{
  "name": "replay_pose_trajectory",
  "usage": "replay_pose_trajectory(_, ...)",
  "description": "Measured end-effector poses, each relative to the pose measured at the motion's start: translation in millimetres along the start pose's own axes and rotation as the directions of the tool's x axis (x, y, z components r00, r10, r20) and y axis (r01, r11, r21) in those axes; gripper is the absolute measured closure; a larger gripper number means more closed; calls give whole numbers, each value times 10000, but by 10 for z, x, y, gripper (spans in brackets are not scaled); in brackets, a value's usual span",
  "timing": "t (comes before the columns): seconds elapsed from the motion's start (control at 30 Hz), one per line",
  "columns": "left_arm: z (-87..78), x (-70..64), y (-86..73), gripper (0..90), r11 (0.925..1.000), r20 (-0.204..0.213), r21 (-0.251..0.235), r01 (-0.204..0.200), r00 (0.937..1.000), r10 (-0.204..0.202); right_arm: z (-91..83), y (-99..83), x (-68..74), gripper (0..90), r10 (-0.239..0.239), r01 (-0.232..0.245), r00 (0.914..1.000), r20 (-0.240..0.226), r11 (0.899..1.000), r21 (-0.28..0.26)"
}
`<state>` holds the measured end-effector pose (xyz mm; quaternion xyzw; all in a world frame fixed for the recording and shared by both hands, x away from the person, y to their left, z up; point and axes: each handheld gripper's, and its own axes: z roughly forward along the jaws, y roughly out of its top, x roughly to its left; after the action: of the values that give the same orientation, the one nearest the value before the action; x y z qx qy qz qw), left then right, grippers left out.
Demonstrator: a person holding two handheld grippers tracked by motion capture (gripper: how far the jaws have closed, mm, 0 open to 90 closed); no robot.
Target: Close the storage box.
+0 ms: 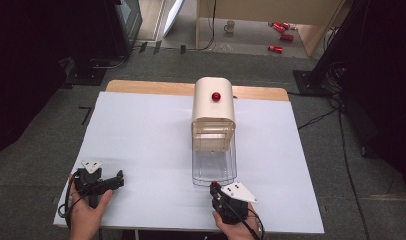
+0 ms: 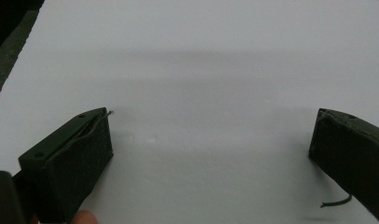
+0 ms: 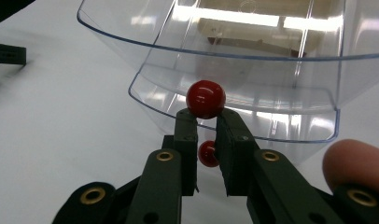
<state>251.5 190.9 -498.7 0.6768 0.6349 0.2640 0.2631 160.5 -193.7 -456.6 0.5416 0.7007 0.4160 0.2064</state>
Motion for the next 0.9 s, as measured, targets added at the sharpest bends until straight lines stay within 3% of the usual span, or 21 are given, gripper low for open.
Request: replay_pose_trajectory(0.9,0,-1,0,0,10000,0,2,8,10000,-8,-57,151,-22,820,52,-54,9999,-118,9998,-202)
